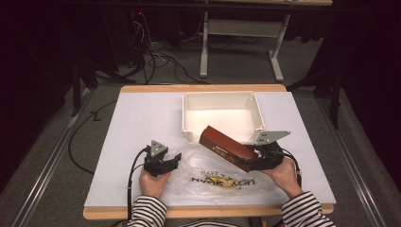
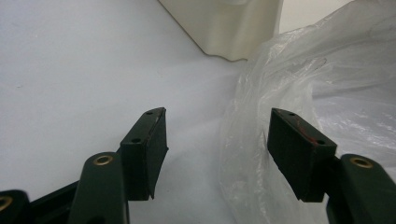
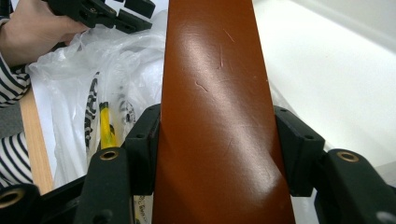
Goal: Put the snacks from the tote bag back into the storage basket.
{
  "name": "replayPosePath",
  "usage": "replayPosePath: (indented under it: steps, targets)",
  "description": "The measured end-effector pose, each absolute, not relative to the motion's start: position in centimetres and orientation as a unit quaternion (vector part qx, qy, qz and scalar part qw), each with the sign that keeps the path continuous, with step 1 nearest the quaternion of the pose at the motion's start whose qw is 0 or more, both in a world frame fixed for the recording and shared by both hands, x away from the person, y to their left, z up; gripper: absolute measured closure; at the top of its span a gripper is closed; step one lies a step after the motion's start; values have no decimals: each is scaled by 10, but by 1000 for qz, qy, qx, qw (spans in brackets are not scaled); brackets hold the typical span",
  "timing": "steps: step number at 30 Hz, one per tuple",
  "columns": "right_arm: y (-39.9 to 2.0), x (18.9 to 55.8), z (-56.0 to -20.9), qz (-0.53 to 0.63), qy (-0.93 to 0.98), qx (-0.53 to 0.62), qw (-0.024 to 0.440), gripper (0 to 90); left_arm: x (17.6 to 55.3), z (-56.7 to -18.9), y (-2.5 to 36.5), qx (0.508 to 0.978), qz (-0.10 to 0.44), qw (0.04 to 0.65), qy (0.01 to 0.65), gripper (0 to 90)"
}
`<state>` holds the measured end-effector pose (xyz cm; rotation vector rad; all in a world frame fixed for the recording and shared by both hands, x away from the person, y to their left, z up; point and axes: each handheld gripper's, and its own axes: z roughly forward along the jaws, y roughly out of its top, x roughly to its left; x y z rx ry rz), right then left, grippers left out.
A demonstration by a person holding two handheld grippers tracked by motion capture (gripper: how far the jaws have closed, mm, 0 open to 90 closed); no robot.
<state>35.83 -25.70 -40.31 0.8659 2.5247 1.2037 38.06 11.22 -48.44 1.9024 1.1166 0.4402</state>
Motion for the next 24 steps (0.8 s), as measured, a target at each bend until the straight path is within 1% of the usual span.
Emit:
replayPosePath:
  steps: [12, 24]
  targets:
    - [-263, 363, -392, 413, 853, 298, 119, 426, 380, -484, 112, 762, 178, 432, 449, 385]
    - [-260, 374, -381, 401, 856, 300, 128, 426, 380, -484, 113, 761, 176, 435, 448, 386]
